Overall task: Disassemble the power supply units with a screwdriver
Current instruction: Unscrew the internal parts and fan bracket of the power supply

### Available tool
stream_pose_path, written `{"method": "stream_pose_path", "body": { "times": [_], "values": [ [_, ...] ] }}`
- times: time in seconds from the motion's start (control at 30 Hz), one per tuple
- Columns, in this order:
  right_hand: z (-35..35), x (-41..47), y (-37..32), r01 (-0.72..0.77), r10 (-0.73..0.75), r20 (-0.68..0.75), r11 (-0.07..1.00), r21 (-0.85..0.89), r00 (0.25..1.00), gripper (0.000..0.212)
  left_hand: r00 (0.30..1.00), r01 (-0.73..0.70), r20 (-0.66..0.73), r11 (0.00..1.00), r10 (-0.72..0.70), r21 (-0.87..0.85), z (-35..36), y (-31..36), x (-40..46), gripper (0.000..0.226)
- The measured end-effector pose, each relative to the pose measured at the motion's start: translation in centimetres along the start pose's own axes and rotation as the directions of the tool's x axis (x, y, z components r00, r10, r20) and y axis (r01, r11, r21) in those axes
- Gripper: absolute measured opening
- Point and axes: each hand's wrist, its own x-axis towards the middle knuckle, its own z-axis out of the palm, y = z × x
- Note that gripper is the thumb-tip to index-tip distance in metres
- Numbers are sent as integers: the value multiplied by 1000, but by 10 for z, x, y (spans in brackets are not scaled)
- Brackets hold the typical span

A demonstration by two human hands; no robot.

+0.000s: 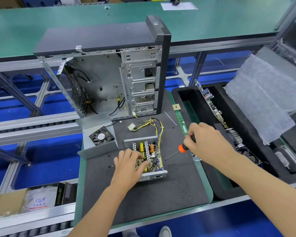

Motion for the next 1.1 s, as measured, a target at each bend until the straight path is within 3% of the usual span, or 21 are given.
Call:
{"method": "stream_pose_path", "body": {
  "times": [0.2, 0.37, 0.67, 0.83, 1.1],
  "values": [
    [8, -3, 4, 25, -25, 16, 1000, 13, 1000, 19, 978, -199, 59, 980, 199, -2, -8, 24, 19, 19],
    [30, -12, 5, 15, -14, 79, 1000, -13, 997, 22, 926, -330, 255, 923, 277, 199, -3, 41, 31, 34],
    [34, -11, 9, -10, 8, 51, 999, 46, 999, 20, 883, -369, 398, 891, 247, 266, 7, 44, 40, 41],
    [33, -10, 4, 5, -7, 74, 999, 38, 997, 22, 862, -365, 463, 887, 208, 282, 9, 54, 49, 32],
    [31, -9, 3, 37, -35, 79, 999, -20, 996, 23, 814, -342, 569, 890, 120, 301, 9, 59, 55, 37]
  ]
}}
